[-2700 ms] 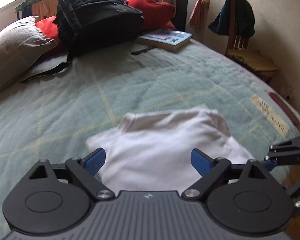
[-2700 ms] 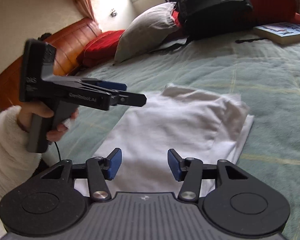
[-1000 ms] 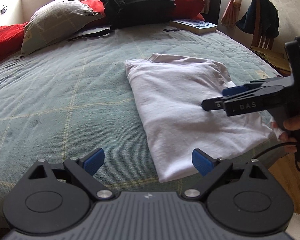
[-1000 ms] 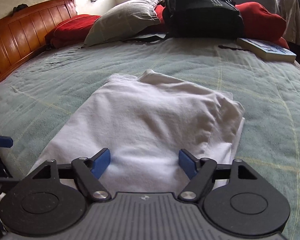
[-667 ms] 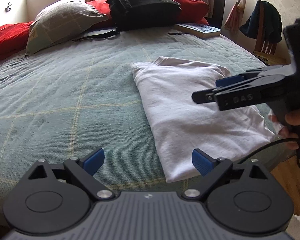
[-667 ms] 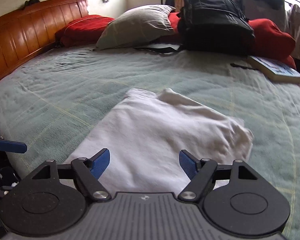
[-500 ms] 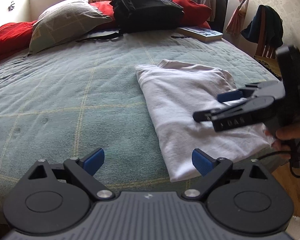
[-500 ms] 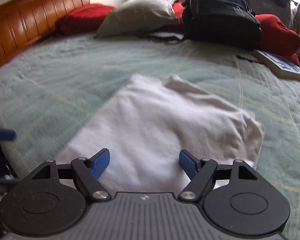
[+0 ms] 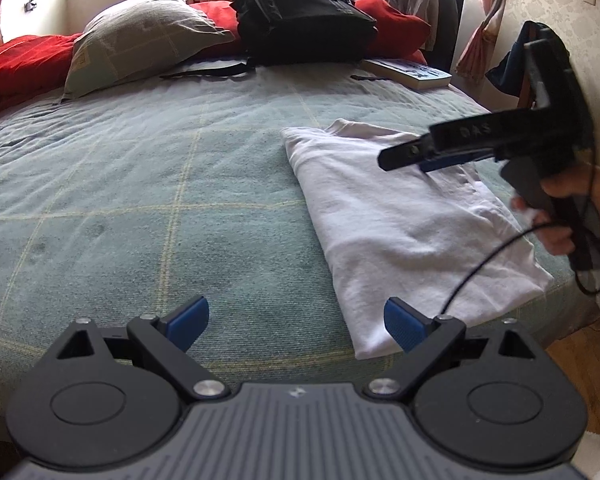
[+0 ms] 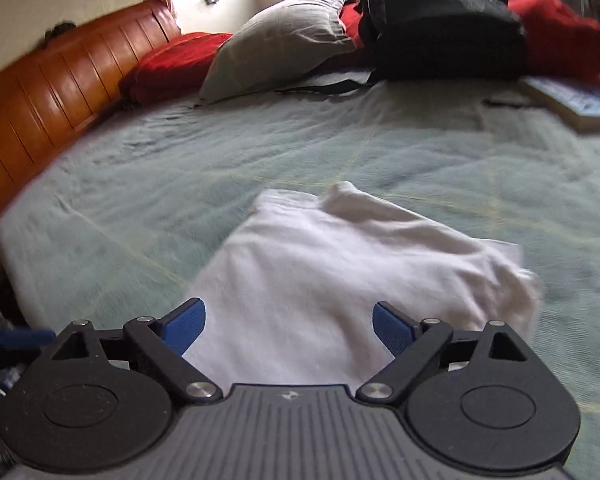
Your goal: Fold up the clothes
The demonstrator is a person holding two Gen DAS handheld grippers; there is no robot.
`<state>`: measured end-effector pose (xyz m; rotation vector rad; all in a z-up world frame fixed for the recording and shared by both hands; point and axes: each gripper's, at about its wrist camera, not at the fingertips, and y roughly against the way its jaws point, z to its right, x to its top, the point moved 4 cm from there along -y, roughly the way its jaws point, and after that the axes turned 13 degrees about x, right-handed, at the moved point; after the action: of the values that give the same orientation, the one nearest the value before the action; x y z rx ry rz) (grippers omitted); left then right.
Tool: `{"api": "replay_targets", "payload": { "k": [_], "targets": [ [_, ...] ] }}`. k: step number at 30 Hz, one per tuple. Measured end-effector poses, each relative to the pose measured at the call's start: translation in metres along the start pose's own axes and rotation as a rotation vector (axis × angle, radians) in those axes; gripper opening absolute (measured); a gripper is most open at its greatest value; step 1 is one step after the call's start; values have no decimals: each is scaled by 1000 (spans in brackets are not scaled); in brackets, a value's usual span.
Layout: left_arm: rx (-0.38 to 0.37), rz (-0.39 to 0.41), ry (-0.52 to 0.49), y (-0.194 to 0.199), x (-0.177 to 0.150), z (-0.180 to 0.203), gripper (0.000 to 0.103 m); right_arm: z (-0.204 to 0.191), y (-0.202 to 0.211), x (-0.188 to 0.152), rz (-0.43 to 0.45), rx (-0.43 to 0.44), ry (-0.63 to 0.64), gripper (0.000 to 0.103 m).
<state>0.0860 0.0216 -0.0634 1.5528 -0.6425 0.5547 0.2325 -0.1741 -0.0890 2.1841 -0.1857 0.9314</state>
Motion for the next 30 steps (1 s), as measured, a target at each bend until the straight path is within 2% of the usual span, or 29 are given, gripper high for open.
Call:
{"api": "replay_targets", "payload": {
  "k": [3,6,8,10,15,19,22,27,30],
  "targets": [
    [0,0,11,0,-3,-5,94,21,-12,8,-7,29,-55,93],
    [-4,2,22,0,-5,-8,94,37,-4,15,12,-30,-73,88],
    [-11,3,28,-1,-5,-9,94,41,9,17,24,-79,-90,89],
    [-17,2,34,-2,-6,-9,95,41,25,14,38,-88,-94,89],
    [-24,-1,36,-4,-5,-6,96,43,60,-7,79,-7,-177,92],
    [-29,6,31,-2,-3,-1,96,42,60,-23,62,105,-247,96],
    [-27,6,24,-1,-2,2,98,49,56,-37,20,72,-275,95],
    [-50,3,26,-4,2,8,98,60,87,-39,113,13,-315,96],
    [-65,4,19,-5,4,14,98,52,96,-41,129,109,-334,100]
  ]
}}
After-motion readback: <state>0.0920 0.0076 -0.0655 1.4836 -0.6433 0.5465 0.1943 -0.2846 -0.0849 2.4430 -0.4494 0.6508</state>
